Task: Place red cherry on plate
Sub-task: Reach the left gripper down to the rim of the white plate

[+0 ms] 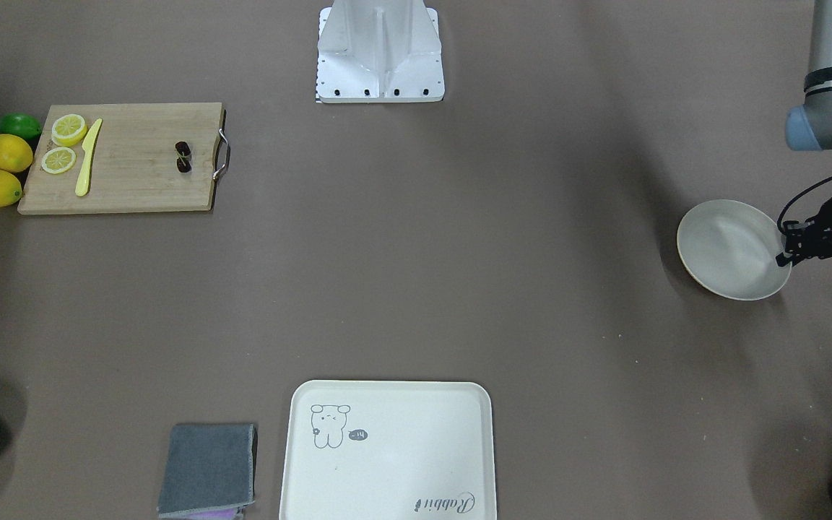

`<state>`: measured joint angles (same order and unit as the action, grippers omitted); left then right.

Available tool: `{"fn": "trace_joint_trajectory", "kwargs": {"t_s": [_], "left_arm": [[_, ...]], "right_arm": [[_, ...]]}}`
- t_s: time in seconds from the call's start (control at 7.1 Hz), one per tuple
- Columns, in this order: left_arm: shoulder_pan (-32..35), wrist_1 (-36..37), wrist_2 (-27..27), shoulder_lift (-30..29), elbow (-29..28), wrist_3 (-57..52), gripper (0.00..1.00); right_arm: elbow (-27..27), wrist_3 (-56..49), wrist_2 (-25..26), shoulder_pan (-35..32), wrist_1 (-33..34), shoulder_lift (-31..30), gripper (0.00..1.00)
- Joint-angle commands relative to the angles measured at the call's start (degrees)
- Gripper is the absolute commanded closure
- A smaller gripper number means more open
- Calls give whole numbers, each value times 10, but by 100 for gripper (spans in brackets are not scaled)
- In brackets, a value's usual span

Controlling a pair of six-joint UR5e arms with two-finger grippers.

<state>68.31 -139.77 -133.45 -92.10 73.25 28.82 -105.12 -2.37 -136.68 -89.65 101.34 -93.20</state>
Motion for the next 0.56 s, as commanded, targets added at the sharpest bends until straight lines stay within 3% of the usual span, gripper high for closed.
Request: {"fn": "trace_joint_trajectory", "kwargs": {"t_s": [0.0,0.14,0.42], "left_arm": [[43,5,-83,-14,0,6,100],[45,5,-85,-31,1,16,100],[31,3,-88,-98,4,147,100]], "right_arm": [[-1,1,-1,0,-1,2,0],[-1,1,-2,0,-1,2,0],[-3,-3,0,0,-2,0,0]]}}
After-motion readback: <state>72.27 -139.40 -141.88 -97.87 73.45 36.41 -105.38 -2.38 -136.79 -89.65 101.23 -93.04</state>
